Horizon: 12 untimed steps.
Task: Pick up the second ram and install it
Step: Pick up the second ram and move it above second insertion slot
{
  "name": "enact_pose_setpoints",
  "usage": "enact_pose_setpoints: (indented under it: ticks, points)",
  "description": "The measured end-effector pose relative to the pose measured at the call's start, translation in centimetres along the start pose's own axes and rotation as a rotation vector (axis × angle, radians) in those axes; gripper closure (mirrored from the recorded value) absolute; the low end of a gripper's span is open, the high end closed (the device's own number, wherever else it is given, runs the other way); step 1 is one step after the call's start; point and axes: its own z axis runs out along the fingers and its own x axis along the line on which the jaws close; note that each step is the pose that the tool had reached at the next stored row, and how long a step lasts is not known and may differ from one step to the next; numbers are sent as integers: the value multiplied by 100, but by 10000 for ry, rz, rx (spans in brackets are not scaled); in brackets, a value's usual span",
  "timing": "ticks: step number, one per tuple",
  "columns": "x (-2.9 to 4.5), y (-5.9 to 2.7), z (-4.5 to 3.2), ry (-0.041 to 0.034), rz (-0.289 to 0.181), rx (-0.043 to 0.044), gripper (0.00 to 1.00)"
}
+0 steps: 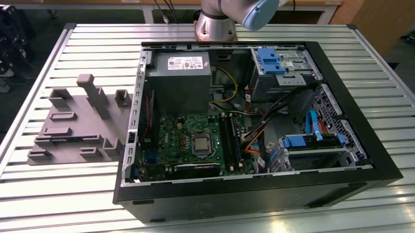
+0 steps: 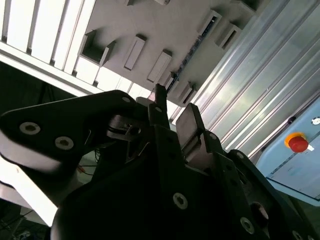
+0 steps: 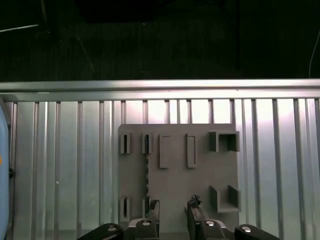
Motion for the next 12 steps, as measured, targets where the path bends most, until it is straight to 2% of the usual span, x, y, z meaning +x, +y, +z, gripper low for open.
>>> enact_pose_setpoints:
  ticks: [1, 7, 12]
  points:
    - [3, 5, 15, 1, -3, -1, 64]
    - [11, 72, 124, 0, 102, 42, 64]
    - [14, 85, 176, 1, 103, 49, 64]
